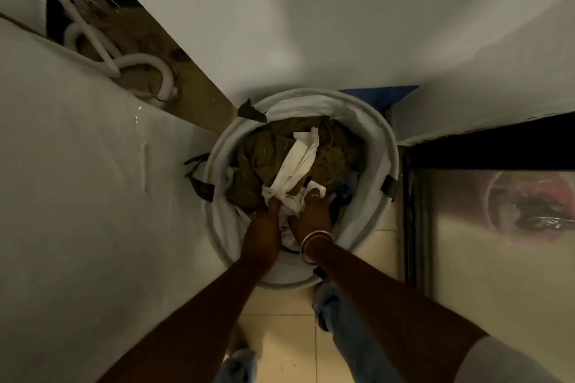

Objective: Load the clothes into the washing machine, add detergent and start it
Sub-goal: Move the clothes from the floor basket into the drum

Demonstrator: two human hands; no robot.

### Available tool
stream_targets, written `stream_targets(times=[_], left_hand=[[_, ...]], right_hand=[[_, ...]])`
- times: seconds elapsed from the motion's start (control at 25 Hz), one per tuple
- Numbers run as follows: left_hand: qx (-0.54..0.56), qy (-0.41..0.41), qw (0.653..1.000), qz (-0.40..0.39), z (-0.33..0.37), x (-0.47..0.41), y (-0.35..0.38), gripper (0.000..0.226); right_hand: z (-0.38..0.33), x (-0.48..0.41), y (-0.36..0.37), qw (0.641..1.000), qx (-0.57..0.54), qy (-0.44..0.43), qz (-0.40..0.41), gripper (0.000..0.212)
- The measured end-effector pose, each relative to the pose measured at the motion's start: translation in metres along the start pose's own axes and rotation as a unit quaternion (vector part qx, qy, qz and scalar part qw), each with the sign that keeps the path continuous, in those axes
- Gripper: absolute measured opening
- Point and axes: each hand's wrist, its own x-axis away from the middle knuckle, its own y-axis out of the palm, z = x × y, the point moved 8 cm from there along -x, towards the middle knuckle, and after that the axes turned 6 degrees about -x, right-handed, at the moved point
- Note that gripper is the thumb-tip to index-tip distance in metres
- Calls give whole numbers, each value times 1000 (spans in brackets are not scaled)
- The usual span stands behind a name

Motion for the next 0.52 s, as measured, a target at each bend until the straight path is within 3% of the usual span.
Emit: stream_targets(times=[0.12,0.24,0.36,0.52], left_hand=[[92,17,993,71,16,11,-56,42],[139,7,981,138,44,36,-132,11],[193,-8,966,170,66,72,-203,15],[240,4,942,233,93,141,-297,10]], right_hand=[[-35,44,-21,999,-33,-26,25,69],[-85,96,-58,984,-133,-64,100,44],[-140,157,-102,959,-207,-110,160,24],[-209,254,-151,922,-270,-187,205,26]])
